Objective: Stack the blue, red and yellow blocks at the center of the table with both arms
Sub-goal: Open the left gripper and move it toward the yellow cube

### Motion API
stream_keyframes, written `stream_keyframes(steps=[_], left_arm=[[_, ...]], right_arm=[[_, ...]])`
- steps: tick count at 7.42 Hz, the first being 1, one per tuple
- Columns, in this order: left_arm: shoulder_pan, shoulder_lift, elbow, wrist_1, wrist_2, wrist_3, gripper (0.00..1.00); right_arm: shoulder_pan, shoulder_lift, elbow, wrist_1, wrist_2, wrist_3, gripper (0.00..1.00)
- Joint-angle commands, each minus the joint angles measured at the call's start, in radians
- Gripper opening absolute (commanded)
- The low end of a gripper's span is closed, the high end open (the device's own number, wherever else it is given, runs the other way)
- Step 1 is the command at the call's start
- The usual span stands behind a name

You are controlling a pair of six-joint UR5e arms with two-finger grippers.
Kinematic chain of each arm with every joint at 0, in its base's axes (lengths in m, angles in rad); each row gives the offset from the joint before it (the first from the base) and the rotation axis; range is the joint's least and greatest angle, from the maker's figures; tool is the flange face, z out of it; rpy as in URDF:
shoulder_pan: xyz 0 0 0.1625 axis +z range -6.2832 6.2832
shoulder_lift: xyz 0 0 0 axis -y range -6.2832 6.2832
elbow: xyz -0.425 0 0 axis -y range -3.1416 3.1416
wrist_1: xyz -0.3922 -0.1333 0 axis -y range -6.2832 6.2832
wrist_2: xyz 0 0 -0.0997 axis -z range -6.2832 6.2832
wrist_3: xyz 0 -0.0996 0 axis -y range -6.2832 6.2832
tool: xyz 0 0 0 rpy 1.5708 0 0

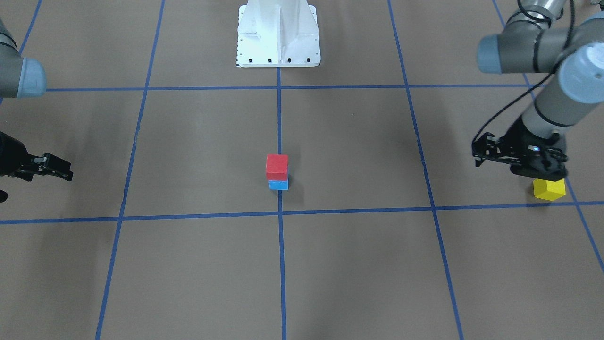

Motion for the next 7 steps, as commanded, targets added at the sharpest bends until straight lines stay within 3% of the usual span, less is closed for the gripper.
stream_keyframes(steps=[1,5,7], left_arm=[[-0.127,0.022,0.262,-0.201,-0.033,0.213,0.99],[-0.128,0.025,0.465,-0.438,-0.033,0.244,0.99],[-0.123,0.025,0.463,-0.445,-0.034,0.233,0.99]], right_arm=[[0.000,0.000,0.002,0.001,0.000,0.002,1.00],[0.000,0.003,0.009,0.001,0.000,0.007,1.00],[0.000,0.006,0.012,0.001,0.000,0.010,1.00]])
